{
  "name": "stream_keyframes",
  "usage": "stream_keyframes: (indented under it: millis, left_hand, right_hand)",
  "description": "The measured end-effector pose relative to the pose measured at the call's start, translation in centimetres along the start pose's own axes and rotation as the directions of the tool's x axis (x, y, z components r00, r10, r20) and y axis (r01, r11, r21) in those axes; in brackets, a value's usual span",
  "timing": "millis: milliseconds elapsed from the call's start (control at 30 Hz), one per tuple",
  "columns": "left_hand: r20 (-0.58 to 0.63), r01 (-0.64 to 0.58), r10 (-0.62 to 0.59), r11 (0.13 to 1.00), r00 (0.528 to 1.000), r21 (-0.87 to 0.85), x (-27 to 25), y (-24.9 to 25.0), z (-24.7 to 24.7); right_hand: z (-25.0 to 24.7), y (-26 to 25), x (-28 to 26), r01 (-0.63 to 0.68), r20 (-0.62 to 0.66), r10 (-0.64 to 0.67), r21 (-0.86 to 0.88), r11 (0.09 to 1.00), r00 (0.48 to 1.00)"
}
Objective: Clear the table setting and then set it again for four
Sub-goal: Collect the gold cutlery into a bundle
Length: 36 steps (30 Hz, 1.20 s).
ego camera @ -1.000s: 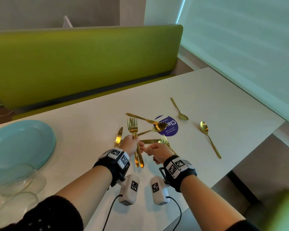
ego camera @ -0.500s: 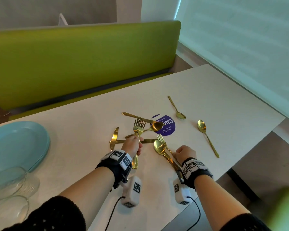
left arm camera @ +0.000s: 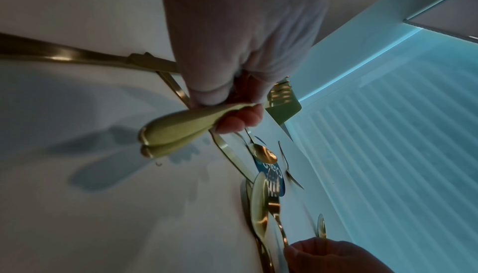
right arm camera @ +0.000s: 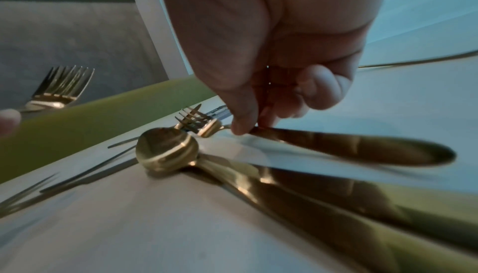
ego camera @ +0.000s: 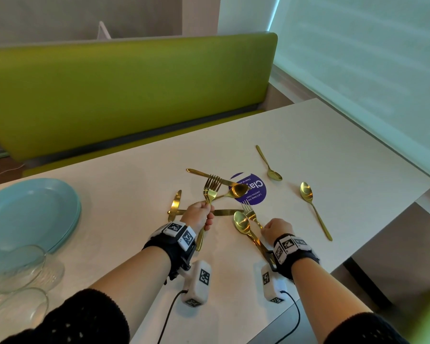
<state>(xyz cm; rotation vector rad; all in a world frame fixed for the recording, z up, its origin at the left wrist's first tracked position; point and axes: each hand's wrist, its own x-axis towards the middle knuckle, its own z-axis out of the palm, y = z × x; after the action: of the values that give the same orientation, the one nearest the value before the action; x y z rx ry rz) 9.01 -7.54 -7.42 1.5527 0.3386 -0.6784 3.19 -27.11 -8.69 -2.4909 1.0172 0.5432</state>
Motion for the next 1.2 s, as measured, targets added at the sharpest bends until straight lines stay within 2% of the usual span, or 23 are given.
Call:
stream_keyframes:
  millis: [133, 200, 267, 333, 433, 500, 600, 700, 1033, 1200]
  left_hand:
    - [-0.014, 0.016, -0.016, 1.000, 1.000, -0.024, 0.0, 0.1, -0.2]
    - [-0.020, 0.018, -0.018, 0.999, 1.000, -0.026, -0.1, 0.2, -0.2]
    - [-0.014, 0.018, -0.018, 1.000, 1.000, -0.024, -0.2, 0.5, -0.2]
    - [0.006, 0.022, -0.022, 0.999, 1.000, -0.024, -0.4, 0.7, -0.2]
    - [0.037, 0.027, -0.026, 0.999, 0.999, -0.039, -0.7, 0.9, -0.4]
    - [0.065, 0.011, -0.008, 0.999, 0.998, -0.032, -1.1, 0.9, -0.5]
    - [0.093, -0.015, 0.015, 1.000, 0.996, -0.001, -1.4, 0.7, -1.0]
    - [0.122, 0.009, -0.004, 0.999, 0.993, -0.038, -1.7, 0.3, -1.4]
    - [0.181, 0.056, -0.054, 0.998, 0.982, -0.008, -1.9, -0.2, -2.0]
    - [0.104, 0.024, -0.028, 0.999, 0.994, 0.045, -1.7, -0.3, -1.4]
  right_hand:
    - [-1.1, -1.3, -0.1, 0.023, -0.064, -0.024, -0.009, 1.000, 0.998]
    - [-1.8, -2.5, -0.5, 0.078, -0.115, -0.070, 0.067, 0.995, 0.991]
    - [-2.1, -4.0, -1.1, 0.161, -0.131, -0.135, 0.215, 0.963, 0.982]
    - [-2.0, -5.4, -2.2, 0.200, -0.055, -0.195, 0.397, 0.896, 0.979]
    - [-1.1, -7.2, -4.1, 0.081, 0.160, -0.241, 0.652, 0.754, 0.957]
    - [-0.1, -8.0, -5.0, 0.016, 0.246, -0.276, 0.720, 0.694, 0.929]
    - [1.3, -8.6, -5.8, -0.006, 0.289, -0.292, 0.720, 0.694, 0.912]
    - [2.2, -8.9, -6.1, -0.027, 0.295, -0.253, 0.698, 0.715, 0.922]
    - [3.8, -8.3, -6.9, 0.082, 0.160, -0.263, 0.692, 0.718, 0.951]
    - [3.0, -7.2, -6.1, 0.115, 0.110, -0.226, 0.606, 0.787, 0.968]
